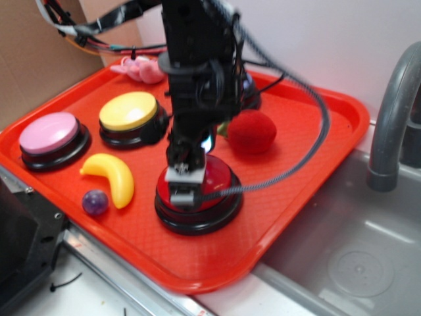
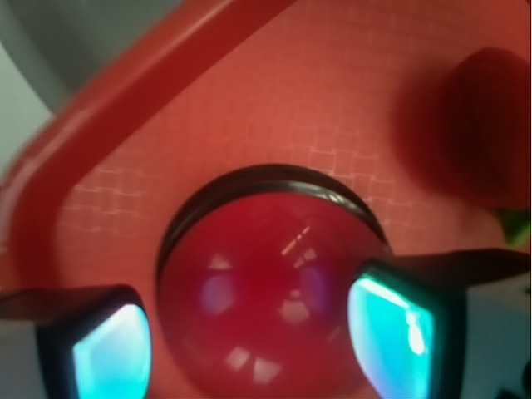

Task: Push the red button.

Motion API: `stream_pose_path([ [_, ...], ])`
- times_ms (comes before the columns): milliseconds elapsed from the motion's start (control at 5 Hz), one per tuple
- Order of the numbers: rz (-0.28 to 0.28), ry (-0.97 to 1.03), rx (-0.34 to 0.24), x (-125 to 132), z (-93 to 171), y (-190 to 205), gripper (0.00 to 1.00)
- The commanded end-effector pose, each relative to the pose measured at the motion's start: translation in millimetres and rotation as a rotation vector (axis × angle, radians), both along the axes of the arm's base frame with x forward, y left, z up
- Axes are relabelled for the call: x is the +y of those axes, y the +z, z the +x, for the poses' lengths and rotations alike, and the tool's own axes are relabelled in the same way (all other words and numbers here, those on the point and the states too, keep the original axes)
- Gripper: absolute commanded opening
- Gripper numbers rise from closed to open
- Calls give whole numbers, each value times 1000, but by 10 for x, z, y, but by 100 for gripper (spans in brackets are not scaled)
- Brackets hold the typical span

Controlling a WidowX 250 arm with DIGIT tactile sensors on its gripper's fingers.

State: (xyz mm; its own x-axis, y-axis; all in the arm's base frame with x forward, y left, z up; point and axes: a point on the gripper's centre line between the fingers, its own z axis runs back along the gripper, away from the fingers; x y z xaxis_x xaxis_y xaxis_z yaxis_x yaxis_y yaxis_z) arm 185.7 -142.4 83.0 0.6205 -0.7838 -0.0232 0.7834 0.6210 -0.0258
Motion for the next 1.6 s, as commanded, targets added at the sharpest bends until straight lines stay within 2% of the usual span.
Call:
stream_pose_path([
  [0,6,50,-45,-116,-92,528,100],
  [1000,-29,288,-59,215,-195,1021,100],
  [1400,-8,367,-69,295,-181,1160,100],
])
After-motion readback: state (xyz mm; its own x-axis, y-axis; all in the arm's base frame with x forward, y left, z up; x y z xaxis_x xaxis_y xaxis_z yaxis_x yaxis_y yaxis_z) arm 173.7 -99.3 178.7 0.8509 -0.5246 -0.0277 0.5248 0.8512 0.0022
